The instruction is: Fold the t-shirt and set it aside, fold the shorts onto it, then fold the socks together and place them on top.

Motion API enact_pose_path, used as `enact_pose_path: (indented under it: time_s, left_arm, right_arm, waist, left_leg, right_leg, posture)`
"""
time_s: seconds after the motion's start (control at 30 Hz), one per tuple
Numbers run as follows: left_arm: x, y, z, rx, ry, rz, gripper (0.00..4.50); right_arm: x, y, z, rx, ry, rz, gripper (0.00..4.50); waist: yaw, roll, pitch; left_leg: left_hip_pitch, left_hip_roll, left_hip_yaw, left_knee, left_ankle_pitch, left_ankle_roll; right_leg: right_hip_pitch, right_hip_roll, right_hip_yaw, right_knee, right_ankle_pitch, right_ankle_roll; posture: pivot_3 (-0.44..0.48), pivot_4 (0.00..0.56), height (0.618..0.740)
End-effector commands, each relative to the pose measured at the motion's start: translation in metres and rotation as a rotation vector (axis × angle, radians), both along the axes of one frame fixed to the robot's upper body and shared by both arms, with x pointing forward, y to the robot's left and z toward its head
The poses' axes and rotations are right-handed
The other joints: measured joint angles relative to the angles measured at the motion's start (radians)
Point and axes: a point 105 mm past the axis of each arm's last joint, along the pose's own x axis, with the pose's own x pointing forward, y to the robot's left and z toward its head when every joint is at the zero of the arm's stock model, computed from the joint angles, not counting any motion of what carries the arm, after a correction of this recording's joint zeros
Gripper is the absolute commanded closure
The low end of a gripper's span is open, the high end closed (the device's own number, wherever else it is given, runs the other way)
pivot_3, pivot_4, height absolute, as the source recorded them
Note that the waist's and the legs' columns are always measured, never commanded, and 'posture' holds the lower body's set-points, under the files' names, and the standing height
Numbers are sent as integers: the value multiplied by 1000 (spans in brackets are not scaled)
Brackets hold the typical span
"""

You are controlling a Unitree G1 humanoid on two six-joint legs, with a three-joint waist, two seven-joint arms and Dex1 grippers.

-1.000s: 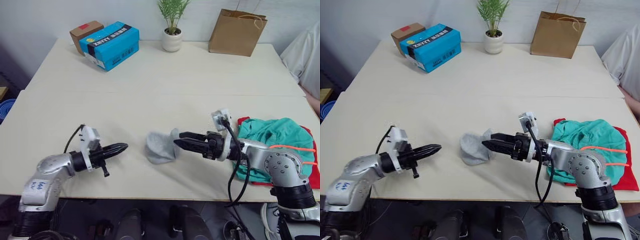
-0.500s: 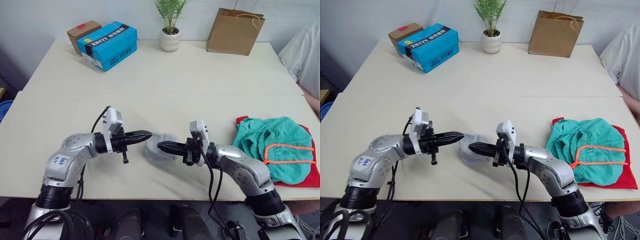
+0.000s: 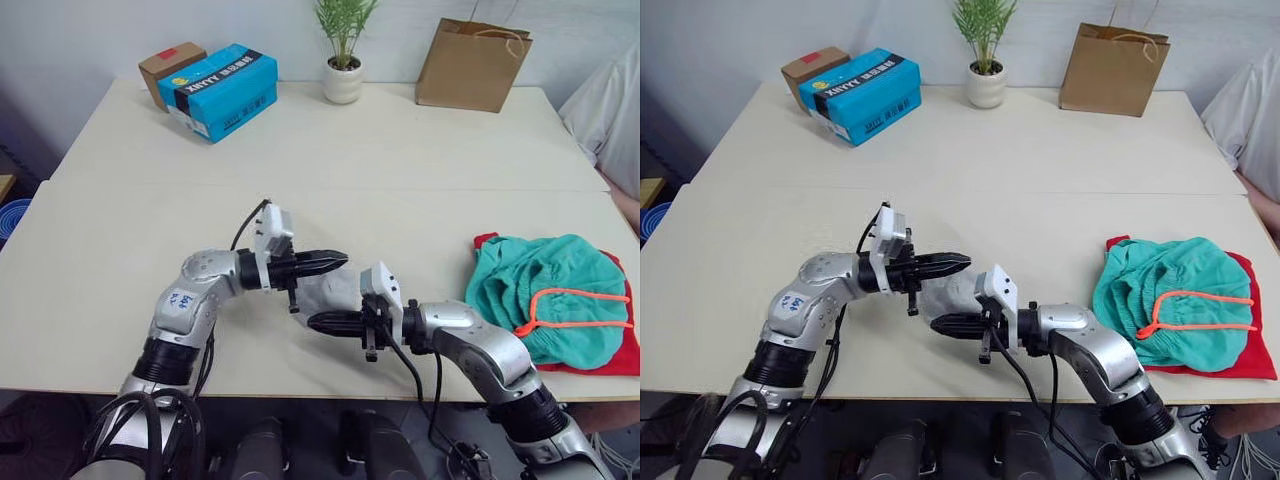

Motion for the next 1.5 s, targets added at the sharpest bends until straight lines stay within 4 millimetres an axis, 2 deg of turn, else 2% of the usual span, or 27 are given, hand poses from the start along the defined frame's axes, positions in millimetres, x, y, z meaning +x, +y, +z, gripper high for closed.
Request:
enact_pose_path:
  time_s: [0.03,0.17,0.33,0.47,0.6,0.77,0.8,0.87,0.93,1.03,1.17,1.23,1.33,1.43,1.5]
  left_arm:
    - [6,4,-12,81,-13,32,4500]
    - [15,28,-31,128,26,160,4500]
    - [9,49,-54,137,101,227,4500]
    - [7,48,-63,125,121,251,4500]
    - [11,46,-65,105,126,281,4500]
    - [13,45,-68,95,137,306,4500]
    - [13,46,-69,98,136,311,4500]
    - [11,49,-70,104,134,314,4500]
    - [10,51,-70,112,130,309,4500]
    - [9,53,-70,119,123,302,4500]
    - [8,50,-70,121,118,289,4500]
    - [8,49,-70,118,118,284,4500]
    - [10,50,-69,111,95,298,4500]
    - [9,50,-67,96,83,285,4500]
    - [9,50,-63,64,74,279,4500]
  right_arm:
    - [-3,-8,18,41,-45,-13,4443]
    - [11,-13,25,84,-98,-102,4443]
    - [29,-8,18,100,-158,-180,4443]
    - [41,2,-5,65,-224,-222,4443]
    - [44,5,-25,19,-223,-230,4443]
    - [31,-5,-41,-43,-187,-163,4443]
    - [28,-8,-36,-12,-161,-159,4443]
    - [33,-10,-14,102,-123,-199,4443]
    - [37,-11,0,146,-129,-212,4443]
    - [49,-11,11,170,-147,-241,4443]
    - [62,-5,-11,44,-179,-253,4443]
    - [68,-5,-18,36,-148,-284,4443]
    - [81,-17,-32,20,-125,-371,4443]
    - [82,-27,-29,65,-67,-389,4443]
    - [76,-36,-18,138,40,-392,4443]
  waist:
    - [-1,0,0]
    - [-3,0,0]
    - [-3,0,0]
    - [0,-1,0]
    - [-1,-1,0]
    - [0,-1,0]
    - [0,0,0]
    - [-1,-1,-1]
    - [-4,-1,-1]
    - [-5,-1,-1]
    - [-3,-1,-1]
    - [-4,-1,-1]
    - [-4,-1,-1]
    - [-4,-1,-1]
    - [0,-1,-1]
  left_leg:
    - [0,0,0,0,0,0]
    - [1,1,0,-1,0,0]
    - [2,1,0,-1,0,0]
    - [2,0,-1,1,1,1]
    - [1,0,0,1,1,1]
    - [2,0,0,1,2,1]
    - [3,0,-1,1,2,1]
    - [3,0,-1,1,1,1]
    - [4,0,-1,1,2,1]
    - [4,1,-1,0,2,0]
    - [4,0,-1,-1,3,-1]
    - [4,0,-1,-1,3,-1]
    - [3,0,0,0,3,0]
    - [4,0,0,0,3,0]
    - [4,0,0,0,3,1]
  right_leg:
    - [0,0,0,0,0,0]
    - [0,1,0,2,0,-1]
    - [-1,0,0,3,0,-1]
    - [0,-1,0,4,0,-2]
    - [0,-1,0,4,0,-2]
    - [0,-1,0,5,1,-2]
    - [1,-1,0,5,1,-2]
    - [1,-1,0,5,1,-2]
    - [1,-1,0,6,1,-3]
    - [1,-1,0,6,2,-3]
    - [1,-1,0,6,1,-4]
    - [1,-1,0,5,1,-4]
    - [0,-1,0,5,2,-4]
    - [1,-1,0,6,2,-4]
    - [1,-1,0,7,2,-4]
  posture:
    - [0,150,740]
    - [0,150,740]
    - [0,150,740]
    - [0,150,740]
    - [0,150,740]
    - [0,150,740]
    - [0,150,740]
    - [0,150,740]
    - [0,150,740]
    - [0,150,740]
    - [0,150,740]
    - [0,150,740]
    - [0,150,740]
    - [0,150,740]
    - [0,150,740]
